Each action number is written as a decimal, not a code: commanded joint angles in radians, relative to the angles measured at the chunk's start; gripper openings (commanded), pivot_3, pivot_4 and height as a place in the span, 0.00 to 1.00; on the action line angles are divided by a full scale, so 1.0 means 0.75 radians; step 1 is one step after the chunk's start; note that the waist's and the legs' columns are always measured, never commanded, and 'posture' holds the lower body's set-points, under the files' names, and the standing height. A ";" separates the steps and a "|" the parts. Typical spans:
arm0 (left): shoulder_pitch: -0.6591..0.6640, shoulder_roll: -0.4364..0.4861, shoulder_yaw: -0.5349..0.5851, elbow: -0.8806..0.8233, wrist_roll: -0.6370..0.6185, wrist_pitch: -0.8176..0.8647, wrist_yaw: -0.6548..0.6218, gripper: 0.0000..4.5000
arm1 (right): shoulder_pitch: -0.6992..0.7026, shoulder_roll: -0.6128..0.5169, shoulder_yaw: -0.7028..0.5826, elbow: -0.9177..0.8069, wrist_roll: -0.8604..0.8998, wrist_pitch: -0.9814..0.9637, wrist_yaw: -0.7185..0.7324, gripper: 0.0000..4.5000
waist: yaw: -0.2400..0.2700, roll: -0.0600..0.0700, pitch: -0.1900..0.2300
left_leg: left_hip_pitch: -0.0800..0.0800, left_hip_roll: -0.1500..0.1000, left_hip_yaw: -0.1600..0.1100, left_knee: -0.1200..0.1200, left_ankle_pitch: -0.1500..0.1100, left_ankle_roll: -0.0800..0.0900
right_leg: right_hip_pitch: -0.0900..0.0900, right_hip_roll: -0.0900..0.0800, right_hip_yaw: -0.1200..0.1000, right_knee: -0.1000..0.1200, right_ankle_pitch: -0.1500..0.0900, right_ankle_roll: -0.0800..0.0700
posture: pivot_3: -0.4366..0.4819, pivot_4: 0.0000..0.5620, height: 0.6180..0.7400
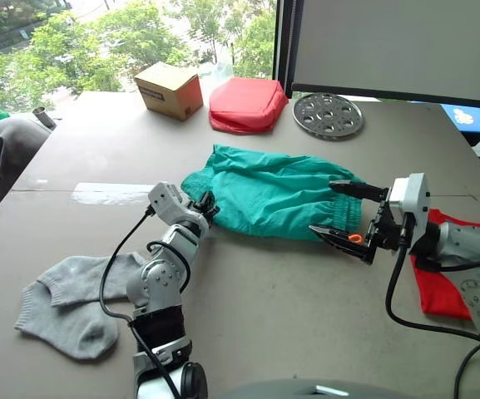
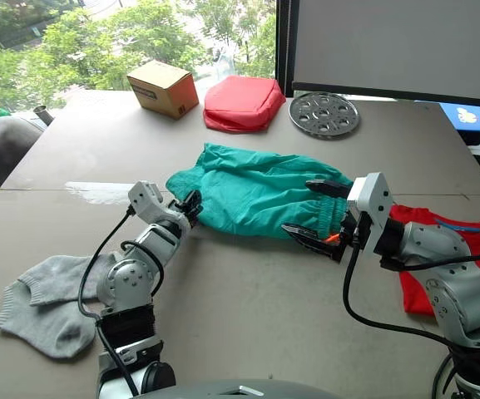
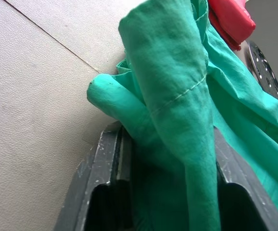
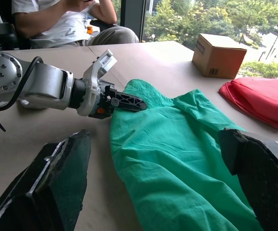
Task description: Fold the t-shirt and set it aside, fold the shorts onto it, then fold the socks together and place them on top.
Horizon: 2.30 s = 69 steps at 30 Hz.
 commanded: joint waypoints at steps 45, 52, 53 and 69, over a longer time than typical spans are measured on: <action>-0.005 0.706 -0.447 -0.199 0.227 -0.314 -1.298 0.63 | 0.139 -0.021 -0.044 -0.117 -0.051 -0.046 -0.161 1.00 | -0.021 0.006 0.009 | -0.004 0.009 0.000 -0.005 0.000 0.000 | -0.009 0.001 0.001 -0.002 -0.002 0.004 | 0.48 0.27 0.99; -0.256 0.654 -0.116 -0.119 -0.414 0.188 -0.999 0.74 | 0.107 -0.005 -0.011 -0.074 -0.063 -0.069 -0.130 1.00 | -0.017 0.005 0.011 | -0.003 0.007 -0.005 -0.001 0.000 0.001 | -0.006 0.001 0.000 -0.001 -0.005 0.009 | 0.48 0.27 0.99; -0.307 0.618 -0.128 -0.080 -0.387 0.179 -0.965 0.74 | 0.100 -0.001 -0.006 -0.071 -0.067 -0.071 -0.133 1.00 | -0.011 0.005 0.011 | -0.002 0.006 -0.006 0.000 0.000 0.001 | -0.004 0.001 0.000 -0.001 -0.005 0.009 | 0.48 0.27 0.99; -0.459 0.327 -0.486 0.946 0.473 -0.495 -0.936 0.74 | 0.070 0.138 0.178 -0.119 -0.220 0.107 -0.458 1.00 | -0.021 0.002 0.005 | -0.002 0.000 -0.001 0.000 -0.001 0.002 | -0.001 0.002 0.001 -0.001 -0.003 0.004 | 0.48 0.27 0.99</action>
